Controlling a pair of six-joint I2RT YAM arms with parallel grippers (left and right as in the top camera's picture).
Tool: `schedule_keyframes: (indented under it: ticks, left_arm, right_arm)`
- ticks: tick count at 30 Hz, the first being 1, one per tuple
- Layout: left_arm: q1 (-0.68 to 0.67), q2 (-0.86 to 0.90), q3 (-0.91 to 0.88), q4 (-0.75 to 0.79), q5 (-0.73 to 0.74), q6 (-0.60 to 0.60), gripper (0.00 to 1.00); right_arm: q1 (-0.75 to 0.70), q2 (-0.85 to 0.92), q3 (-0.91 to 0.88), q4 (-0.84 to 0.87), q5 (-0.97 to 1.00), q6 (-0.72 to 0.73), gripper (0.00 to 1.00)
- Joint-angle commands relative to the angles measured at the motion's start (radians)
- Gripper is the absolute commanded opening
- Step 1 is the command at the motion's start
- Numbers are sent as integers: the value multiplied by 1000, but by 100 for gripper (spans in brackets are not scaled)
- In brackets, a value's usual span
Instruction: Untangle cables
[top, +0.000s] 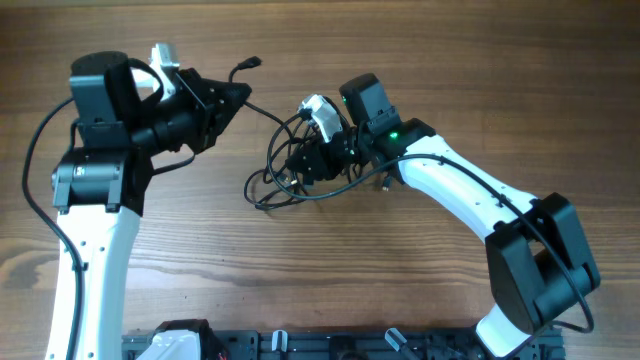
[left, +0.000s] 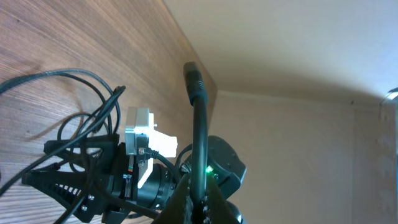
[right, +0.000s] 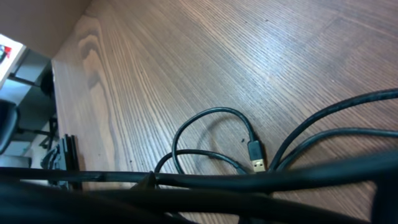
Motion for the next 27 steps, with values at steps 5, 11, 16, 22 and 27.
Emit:
schedule_keyframes:
  ticks: [5,11,16,22,27]
  left_arm:
    - [41,1,21,-78,-63,179,4]
    - [41,4,18,-246,-286,438,4]
    - [41,10,15,-321,-312,627,4]
    - [41,17,15,-357,-433,627,4]
    - [41,18,15,-357,-451,627,4]
  right_arm:
    - [-78,-48,-1,-36,-26,82,4]
    - [-186,-266,-1,-102,-67,129,4]
    - [-275,-428,-1,-53,7,290,4]
    - [-436,-505,-1,-163,224,449,4]
    - [-573,-488,-2,-381,441,447,4]
